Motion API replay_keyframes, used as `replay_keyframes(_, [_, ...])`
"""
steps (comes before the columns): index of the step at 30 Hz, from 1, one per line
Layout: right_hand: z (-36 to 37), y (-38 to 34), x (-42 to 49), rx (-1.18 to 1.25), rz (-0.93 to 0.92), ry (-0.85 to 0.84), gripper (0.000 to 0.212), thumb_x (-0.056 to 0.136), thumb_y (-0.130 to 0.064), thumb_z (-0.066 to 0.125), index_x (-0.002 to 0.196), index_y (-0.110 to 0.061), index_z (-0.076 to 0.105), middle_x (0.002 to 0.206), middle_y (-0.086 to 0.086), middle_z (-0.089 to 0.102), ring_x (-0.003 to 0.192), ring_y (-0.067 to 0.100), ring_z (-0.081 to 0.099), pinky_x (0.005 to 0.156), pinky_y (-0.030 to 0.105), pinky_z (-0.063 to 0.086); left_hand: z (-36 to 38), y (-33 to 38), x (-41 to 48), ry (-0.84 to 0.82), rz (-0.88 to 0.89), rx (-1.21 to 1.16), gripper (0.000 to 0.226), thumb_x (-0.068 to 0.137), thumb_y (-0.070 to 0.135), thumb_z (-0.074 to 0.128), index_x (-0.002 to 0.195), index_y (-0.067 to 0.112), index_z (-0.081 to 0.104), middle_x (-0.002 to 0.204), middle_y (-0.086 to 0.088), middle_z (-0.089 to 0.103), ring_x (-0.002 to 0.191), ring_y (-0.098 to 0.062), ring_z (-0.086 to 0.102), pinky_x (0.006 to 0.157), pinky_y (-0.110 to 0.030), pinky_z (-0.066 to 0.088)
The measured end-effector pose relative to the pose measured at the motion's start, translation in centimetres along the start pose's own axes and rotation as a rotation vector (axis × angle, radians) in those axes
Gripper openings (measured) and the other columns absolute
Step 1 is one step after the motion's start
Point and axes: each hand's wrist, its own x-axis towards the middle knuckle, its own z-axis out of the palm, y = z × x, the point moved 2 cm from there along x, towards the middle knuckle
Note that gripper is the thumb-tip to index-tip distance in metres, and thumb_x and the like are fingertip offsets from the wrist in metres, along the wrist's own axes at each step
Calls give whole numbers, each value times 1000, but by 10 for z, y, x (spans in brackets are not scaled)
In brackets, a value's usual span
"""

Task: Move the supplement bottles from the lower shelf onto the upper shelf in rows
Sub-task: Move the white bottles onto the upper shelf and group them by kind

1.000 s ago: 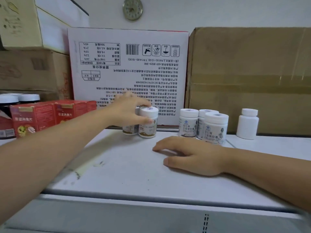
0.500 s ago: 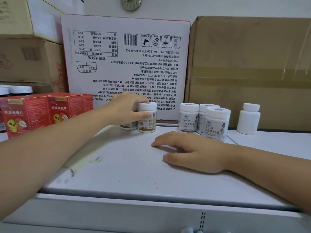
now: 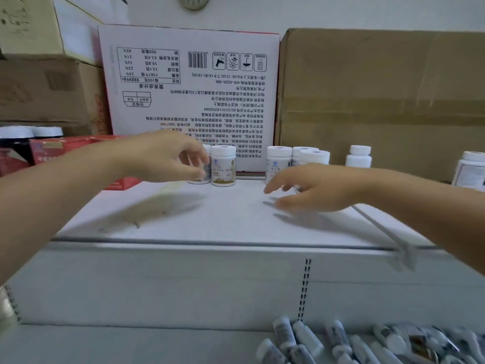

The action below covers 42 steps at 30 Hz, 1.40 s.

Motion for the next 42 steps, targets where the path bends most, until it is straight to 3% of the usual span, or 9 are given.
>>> replay_keyframes(5, [-6, -1, -70, 4, 85, 131, 33, 92, -41, 55, 125, -39, 57, 126, -18, 58, 113, 0, 53, 96, 21, 43, -3, 13, -55, -19, 42, -59, 24, 86, 41, 64, 109, 34, 66, 99, 17, 67, 89, 10, 59, 85, -20, 49])
replay_keyframes(8, [4, -8, -119, 35, 144, 165, 30, 86, -49, 53, 116, -47, 58, 116, -24, 58, 101, -17, 52, 86, 17, 46, -4, 28, -83, 28, 81, -65, 52, 65, 70, 52, 105, 40, 66, 94, 21, 67, 88, 11, 59, 84, -25, 52])
replay_keyframes(14, [37, -35, -202, 84, 240, 232, 26, 89, -41, 56, 115, -45, 57, 105, -36, 51, 88, -31, 47, 71, -1, 40, 9, 72, -138, 119, 344, -85, 70, 60, 96, 30, 97, 47, 62, 93, 29, 60, 75, 6, 57, 57, -16, 42])
replay_keyframes(17, [66, -47, -227, 47, 328, 194, 34, 85, -51, 50, 118, -47, 55, 113, -30, 54, 105, -13, 52, 92, 19, 47, 39, 80, -157, 100, 414, -42, 58, 68, 83, 40, 101, 40, 63, 80, 21, 61, 77, 3, 58, 57, -19, 40])
replay_keyframes(20, [102, -49, -242, -3, 410, 103, 41, 89, -52, 49, 128, -42, 53, 127, -21, 53, 113, 1, 52, 98, 32, 48, 87, 79, -169, 44, 461, 13, 49, 76, 70, 39, 106, 38, 62, 83, 24, 55, 72, 1, 57, 60, -18, 43])
replay_keyframes(26, [192, -16, -240, 9, 503, -30, 40, 94, -43, 52, 132, -32, 55, 130, -9, 57, 112, 12, 56, 98, 30, 42, 204, 69, -162, -160, 318, 0, 34, 89, 50, 56, 121, 38, 55, 109, 20, 56, 100, -5, 58, 83, -26, 46])
replay_keyframes(36, [343, 81, -139, 246, 572, -187, 54, 90, -43, 55, 139, -21, 44, 129, 1, 57, 121, 24, 52, 95, 31, 42, 387, 77, -93, -462, -100, -297, 53, 88, 35, 61, 138, 29, 46, 140, -2, 47, 123, -19, 51, 98, -26, 40])
replay_keyframes(39, [381, 107, -106, 189, 550, -258, 66, 79, -55, 50, 137, -28, 35, 131, 4, 57, 122, 33, 52, 96, 46, 47, 423, 87, -74, -471, -41, -278, 50, 86, 37, 57, 134, 35, 48, 138, 0, 46, 126, -24, 48, 102, -34, 41])
replay_keyframes(42, [405, 122, -80, 84, 525, -288, 67, 78, -56, 52, 134, -26, 30, 133, 5, 52, 119, 38, 52, 90, 44, 45, 450, 96, -57, -531, 55, -136, 48, 85, 32, 54, 132, 33, 48, 137, 3, 47, 124, -25, 47, 97, -39, 43])
